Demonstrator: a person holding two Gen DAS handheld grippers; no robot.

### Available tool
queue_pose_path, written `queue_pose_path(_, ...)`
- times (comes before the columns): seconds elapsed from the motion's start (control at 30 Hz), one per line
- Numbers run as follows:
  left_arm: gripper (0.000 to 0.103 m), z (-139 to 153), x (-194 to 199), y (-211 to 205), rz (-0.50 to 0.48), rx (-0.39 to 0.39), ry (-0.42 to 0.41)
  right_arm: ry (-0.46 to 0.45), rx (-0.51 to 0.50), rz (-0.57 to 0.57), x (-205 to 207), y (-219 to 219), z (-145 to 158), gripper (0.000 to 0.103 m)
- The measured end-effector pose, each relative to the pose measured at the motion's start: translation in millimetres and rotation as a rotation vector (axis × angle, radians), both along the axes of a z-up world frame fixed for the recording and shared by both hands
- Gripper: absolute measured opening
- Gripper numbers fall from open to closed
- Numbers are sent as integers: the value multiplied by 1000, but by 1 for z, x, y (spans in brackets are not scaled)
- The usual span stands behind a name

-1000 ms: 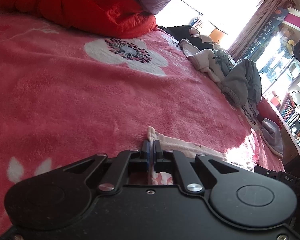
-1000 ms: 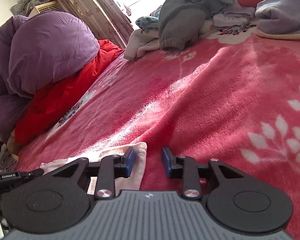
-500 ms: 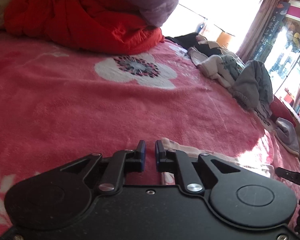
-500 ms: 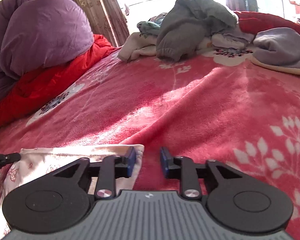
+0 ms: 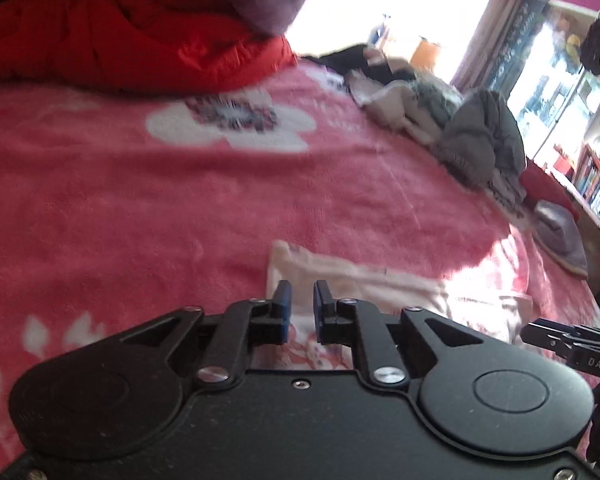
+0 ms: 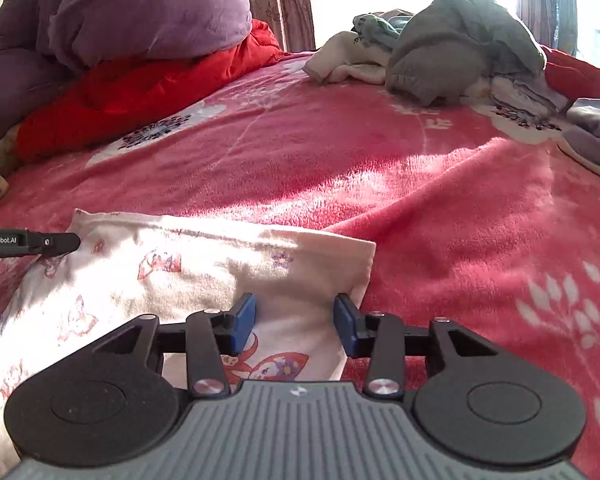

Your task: Fold clothes

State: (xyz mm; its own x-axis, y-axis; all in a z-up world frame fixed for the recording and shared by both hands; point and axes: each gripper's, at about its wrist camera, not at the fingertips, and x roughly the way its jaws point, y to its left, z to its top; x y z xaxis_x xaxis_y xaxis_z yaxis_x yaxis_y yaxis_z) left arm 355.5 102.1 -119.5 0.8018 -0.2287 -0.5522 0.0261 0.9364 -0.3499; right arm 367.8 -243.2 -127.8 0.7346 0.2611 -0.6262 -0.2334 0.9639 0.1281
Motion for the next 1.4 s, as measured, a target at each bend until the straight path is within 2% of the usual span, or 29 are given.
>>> queue_pose_path(0.07,13,30,-27,33,109,-21,-93,-70,-1,-2,-17,6,16,47)
queue_pose_path(0.13,14,48,-54,71,241,-78,-126,-93,25,25,-34,17,24,48)
queue_pose_path(0.23,15,59,-105,115,439,-84,-123,-114,27,124,-68,48,28,47)
queue_pose_path(0.33,15,49,-154,138,554,-61,-85,-164,-8,260,-120,89,30,46)
queue_pose_path(0.43,15,31,-179,158,592,-76,16,-187,-41,396,-167,128,26,31)
queue_pose_path(0.53,15,24,-200,172,614,-109,34,-178,-84,519,-204,169,18,31)
queue_pose_path(0.6,23,20,-214,181,639,-115,41,-176,-121,586,-226,192,13,31)
queue_pose_path(0.67,29,7,-225,191,658,-174,61,-176,-142,635,-244,210,8,31)
queue_pose_path(0.8,29,-20,-229,209,647,-333,87,-159,-155,638,-255,230,2,30)
queue_pose_path(0.87,29,-31,-225,213,619,-395,82,-127,-131,624,-251,233,-2,34)
queue_pose_path(0.9,29,-31,-222,212,612,-368,80,-106,-122,617,-249,234,-3,36)
queue_pose_path(0.93,25,-31,-219,211,606,-342,79,-90,-109,611,-247,234,-6,39)
queue_pose_path(0.97,3,-31,-216,210,599,-315,77,-86,-97,609,-246,234,-7,40)
queue_pose_path(1.07,4,-21,-227,213,603,-300,9,-56,-153,655,-249,238,-12,41)
queue_pose_path(1.13,3,-24,-227,216,611,-273,38,-37,-171,681,-250,235,-12,41)
queue_pose_path(1.17,3,-30,-224,220,607,-281,73,-27,-164,682,-249,234,-12,41)
queue_pose_path(1.27,5,-34,-224,226,596,-300,95,-34,-141,676,-250,230,-14,41)
queue_pose_path(1.3,10,-27,-226,221,615,-223,75,-50,-145,676,-253,231,-12,41)
queue_pose_path(1.37,11,-11,-230,209,642,-59,28,-85,-156,675,-259,234,-6,41)
queue_pose_path(1.4,11,0,-231,196,612,30,-17,-102,-162,675,-261,235,-3,41)
